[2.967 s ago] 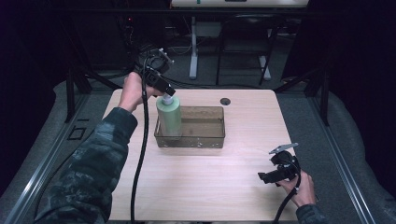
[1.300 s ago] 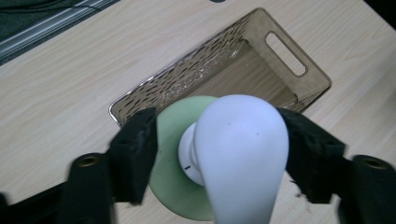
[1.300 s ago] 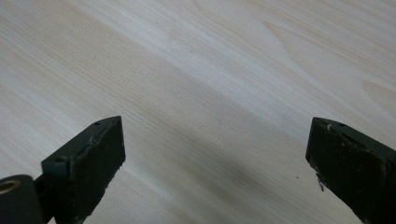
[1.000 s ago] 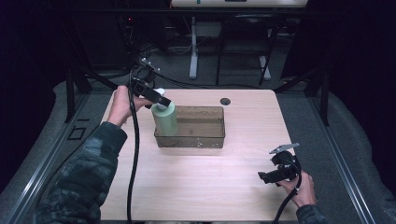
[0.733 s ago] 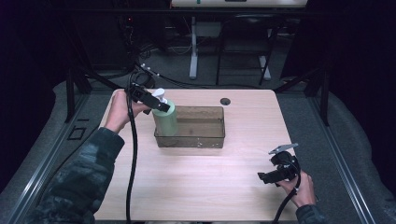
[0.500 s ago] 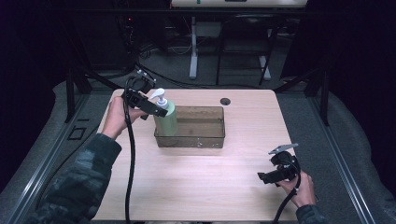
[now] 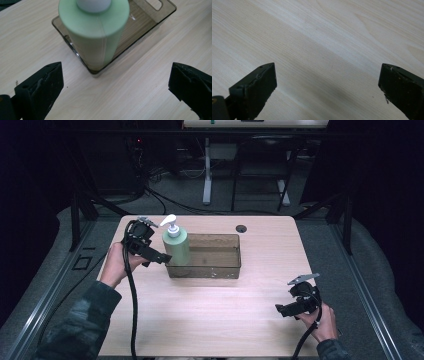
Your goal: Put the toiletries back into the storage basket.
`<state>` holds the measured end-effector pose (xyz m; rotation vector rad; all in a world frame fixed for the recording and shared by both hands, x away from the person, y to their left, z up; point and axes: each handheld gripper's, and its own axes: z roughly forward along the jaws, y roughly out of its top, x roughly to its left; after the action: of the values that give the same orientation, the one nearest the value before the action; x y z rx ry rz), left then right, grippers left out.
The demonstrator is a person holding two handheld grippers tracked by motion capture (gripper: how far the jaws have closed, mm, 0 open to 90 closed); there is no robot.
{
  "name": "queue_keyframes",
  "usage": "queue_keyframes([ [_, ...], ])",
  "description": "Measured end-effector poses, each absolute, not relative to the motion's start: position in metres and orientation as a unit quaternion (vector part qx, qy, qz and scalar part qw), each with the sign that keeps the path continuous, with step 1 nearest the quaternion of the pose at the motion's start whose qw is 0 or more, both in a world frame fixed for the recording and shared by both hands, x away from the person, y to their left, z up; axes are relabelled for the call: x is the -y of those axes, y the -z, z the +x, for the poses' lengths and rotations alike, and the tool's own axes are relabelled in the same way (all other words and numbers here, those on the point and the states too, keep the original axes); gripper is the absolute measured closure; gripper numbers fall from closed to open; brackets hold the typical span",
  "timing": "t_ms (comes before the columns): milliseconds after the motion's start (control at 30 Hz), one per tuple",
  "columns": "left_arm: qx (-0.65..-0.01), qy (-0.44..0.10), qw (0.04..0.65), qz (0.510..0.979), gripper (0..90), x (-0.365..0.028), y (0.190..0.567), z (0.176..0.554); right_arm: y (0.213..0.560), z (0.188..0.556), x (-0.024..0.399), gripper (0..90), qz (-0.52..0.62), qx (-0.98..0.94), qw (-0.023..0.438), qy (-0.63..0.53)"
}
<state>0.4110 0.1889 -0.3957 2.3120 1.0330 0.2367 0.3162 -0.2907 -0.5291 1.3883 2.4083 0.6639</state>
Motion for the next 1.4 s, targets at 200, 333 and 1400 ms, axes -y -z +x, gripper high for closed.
queue_keyframes([
  [200, -0.389, -0.09, 0.291, 0.87, 0.0, -0.194, 0.412, 0.396, 0.529, 0.316, 0.29, 1.7, 0.479, -0.836, 0.141, -0.228],
  [333, -0.389, -0.093, 0.284, 0.871, 0.0, -0.198, 0.424, 0.386, 0.53, 0.316, 0.289, 2.1, 0.476, -0.839, 0.143, -0.224],
  [1400, -0.422, -0.044, 0.277, 0.862, 0.0, -0.221, 0.506, 0.362, 0.535, 0.318, 0.288, 2.1, 0.473, -0.845, 0.135, -0.213],
])
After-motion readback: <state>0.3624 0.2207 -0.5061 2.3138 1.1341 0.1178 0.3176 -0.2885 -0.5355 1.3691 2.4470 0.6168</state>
